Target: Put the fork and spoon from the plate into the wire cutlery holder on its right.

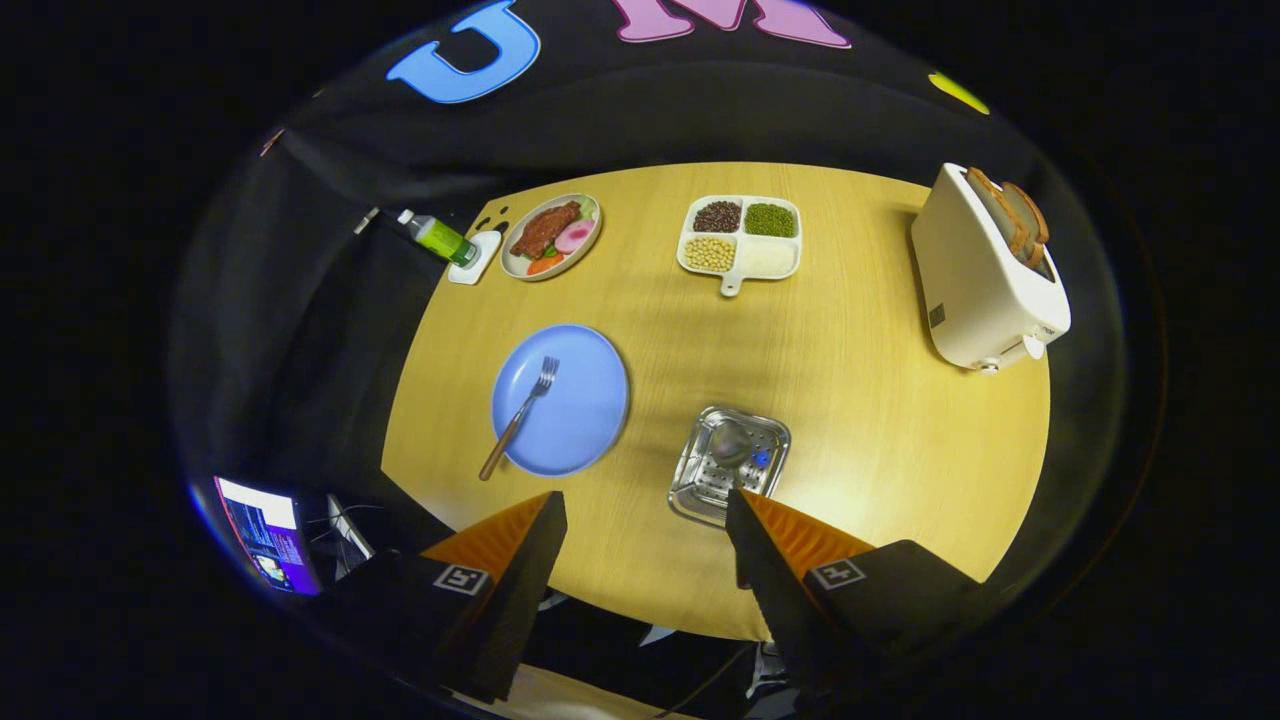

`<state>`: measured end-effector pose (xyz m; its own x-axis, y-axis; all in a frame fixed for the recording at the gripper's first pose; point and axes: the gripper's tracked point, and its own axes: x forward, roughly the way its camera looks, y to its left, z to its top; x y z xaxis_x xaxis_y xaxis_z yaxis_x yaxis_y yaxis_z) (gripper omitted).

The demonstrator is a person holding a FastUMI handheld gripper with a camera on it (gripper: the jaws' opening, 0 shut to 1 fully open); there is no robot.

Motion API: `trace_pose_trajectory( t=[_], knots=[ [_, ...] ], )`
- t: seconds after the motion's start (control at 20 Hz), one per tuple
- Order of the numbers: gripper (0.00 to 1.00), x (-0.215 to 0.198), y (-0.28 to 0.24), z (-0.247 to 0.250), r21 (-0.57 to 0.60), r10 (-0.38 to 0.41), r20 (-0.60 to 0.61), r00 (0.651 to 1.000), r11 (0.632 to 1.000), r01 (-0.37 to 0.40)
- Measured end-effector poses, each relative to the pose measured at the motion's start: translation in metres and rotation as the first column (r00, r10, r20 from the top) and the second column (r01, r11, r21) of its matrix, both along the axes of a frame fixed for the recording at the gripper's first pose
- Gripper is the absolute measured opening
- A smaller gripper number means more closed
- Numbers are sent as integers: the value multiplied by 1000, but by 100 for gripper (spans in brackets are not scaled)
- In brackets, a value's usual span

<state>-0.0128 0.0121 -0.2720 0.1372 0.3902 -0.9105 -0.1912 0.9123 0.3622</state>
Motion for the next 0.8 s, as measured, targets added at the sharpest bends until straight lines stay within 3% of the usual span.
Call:
trace_pose_trajectory(
  t=[0.5, 0.8],
  knots=[
    [99, -16, 107, -12, 31, 79, 36, 996, 996, -80],
    [99, -21, 162, -69, 17, 38, -29, 999, 999, -38]
  ],
)
